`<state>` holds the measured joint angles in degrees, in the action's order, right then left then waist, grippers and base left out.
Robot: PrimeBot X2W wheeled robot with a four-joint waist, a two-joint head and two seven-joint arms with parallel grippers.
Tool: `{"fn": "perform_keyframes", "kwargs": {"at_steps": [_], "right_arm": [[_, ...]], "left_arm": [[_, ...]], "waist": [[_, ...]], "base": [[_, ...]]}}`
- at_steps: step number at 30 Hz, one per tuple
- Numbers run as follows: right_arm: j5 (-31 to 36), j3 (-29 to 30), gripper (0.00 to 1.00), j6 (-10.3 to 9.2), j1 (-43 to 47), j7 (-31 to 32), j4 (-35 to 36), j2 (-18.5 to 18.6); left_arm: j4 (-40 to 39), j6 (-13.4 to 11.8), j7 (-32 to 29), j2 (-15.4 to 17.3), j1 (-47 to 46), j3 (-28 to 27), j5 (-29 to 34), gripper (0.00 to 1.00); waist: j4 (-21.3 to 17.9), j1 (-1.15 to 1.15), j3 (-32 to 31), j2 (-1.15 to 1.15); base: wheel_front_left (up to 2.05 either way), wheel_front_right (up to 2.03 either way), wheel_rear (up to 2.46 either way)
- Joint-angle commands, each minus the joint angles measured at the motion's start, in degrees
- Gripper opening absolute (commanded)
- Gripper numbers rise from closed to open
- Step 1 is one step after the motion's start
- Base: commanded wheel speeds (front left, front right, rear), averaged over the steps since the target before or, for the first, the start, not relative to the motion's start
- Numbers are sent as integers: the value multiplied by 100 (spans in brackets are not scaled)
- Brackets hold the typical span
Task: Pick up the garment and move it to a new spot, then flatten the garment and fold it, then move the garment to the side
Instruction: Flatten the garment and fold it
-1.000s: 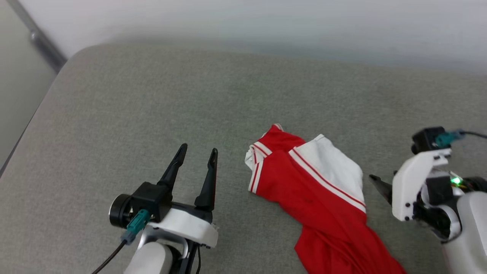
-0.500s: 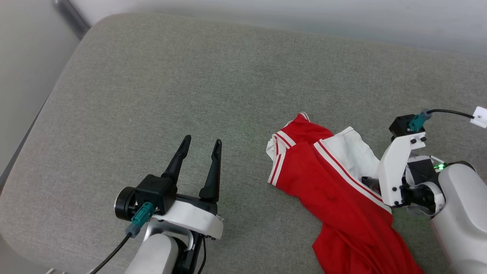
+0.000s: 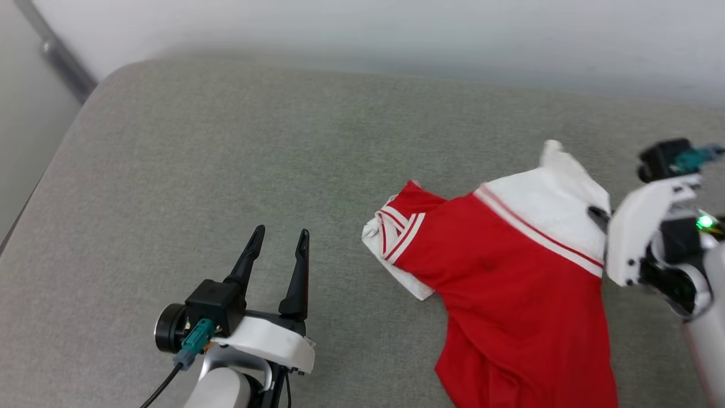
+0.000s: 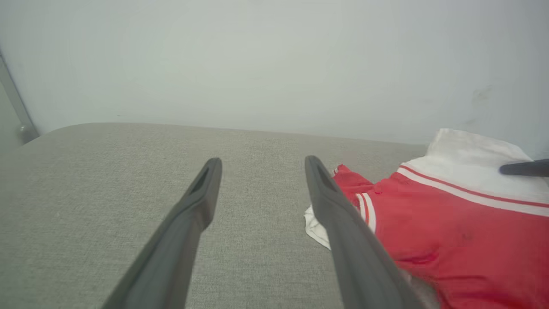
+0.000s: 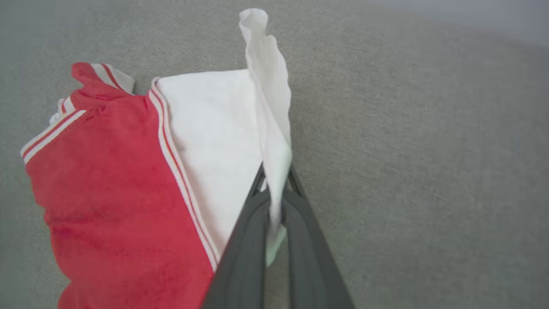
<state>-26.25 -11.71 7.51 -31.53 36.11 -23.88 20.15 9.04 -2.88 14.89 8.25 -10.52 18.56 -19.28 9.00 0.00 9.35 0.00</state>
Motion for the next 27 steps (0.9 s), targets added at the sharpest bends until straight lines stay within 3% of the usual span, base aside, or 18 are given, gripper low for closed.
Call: {"fn": "perform_keyframes", "kwargs": {"at_steps": [1,5,12,13,14,15,16,27], "right_arm": [[57,223,0,-4,322,-48,94,20],[253,1195,0,-4,1144,-55,447,-96],[627,2500,0,-4,2667,44,720,-679],[624,2558,9,-4,2779,3,688,-769],[633,2609,43,-4,2863,-54,655,-854],[677,2632,89,-4,2953,-115,607,-906],[690,2645,100,-4,3009,-196,567,-963],[1319,2736,100,-4,3004,-2379,1102,-1183]], "left_arm": [[3,-30,33,14,72,-11,-5,100],[11,-52,5,54,154,-16,-48,100],[-17,-75,-94,133,276,11,-79,100],[-19,-81,-105,143,290,12,-85,100],[-18,-88,-113,154,303,5,-93,100],[-15,-97,-125,165,319,-4,-103,100],[-11,-108,-142,172,329,-8,-116,100],[-30,-258,-238,330,687,-114,-209,100]], "waist": [[-177,0,-156,0],[-367,0,-265,0],[-507,0,-342,0],[-513,0,-346,0],[-520,0,-353,0],[-524,0,-363,0],[-526,0,-370,0],[-493,0,-778,0]], "base": [[0,0,0],[0,0,0],[0,0,0],[0,0,0],[0,0,0],[0,0,0],[0,0,0],[0,0,0]]}}
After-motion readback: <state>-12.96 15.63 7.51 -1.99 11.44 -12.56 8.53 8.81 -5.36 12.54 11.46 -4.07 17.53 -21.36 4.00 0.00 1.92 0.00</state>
